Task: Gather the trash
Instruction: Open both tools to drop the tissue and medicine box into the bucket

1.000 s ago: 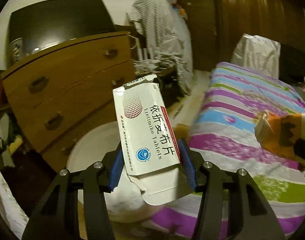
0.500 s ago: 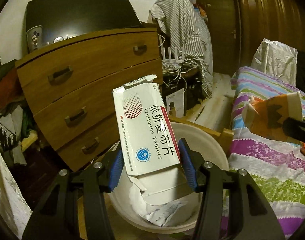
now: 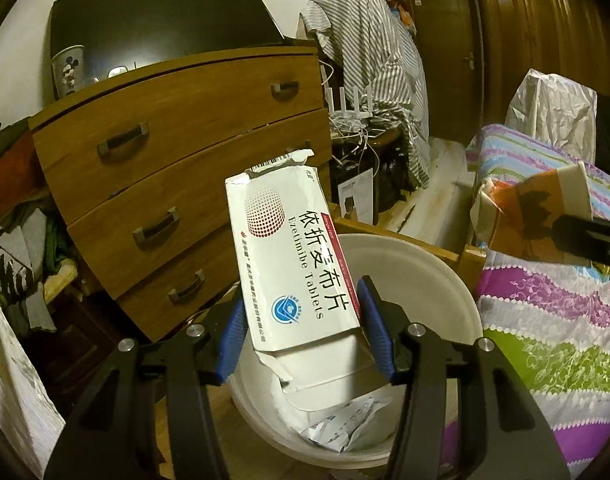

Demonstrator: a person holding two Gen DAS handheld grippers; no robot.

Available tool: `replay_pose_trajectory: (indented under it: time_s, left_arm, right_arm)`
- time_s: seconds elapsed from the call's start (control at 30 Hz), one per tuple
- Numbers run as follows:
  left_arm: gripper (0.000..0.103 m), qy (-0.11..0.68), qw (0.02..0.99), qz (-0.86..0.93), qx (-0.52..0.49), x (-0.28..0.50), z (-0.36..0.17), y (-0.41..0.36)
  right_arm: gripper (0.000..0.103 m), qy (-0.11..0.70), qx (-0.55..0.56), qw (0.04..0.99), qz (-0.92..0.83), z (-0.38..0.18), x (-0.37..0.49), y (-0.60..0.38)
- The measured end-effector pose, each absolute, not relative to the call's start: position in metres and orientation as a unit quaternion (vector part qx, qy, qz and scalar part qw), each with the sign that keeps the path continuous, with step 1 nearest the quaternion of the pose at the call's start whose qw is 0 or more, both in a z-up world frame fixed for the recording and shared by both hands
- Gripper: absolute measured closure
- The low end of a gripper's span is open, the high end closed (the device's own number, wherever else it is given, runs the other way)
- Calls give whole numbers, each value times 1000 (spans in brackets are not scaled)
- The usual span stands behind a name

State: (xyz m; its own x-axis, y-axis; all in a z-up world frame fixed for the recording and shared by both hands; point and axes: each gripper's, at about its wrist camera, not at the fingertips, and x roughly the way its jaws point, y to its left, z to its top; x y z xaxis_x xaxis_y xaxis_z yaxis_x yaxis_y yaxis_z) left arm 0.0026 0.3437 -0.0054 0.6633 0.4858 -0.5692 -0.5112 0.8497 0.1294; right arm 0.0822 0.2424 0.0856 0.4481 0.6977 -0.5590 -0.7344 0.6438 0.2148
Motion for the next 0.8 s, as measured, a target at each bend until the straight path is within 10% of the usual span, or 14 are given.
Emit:
replay_pose_trajectory:
  time_s: [0.63, 0.8]
  left_arm:
    - [47, 335, 907, 254, -12, 4, -23, 367]
    - [40, 347, 901, 262, -12, 8, -31, 375]
  right_arm:
    - [95, 331, -42, 828, 450, 81, 91, 287]
    - [77, 345, -46, 830, 437, 70, 100, 297]
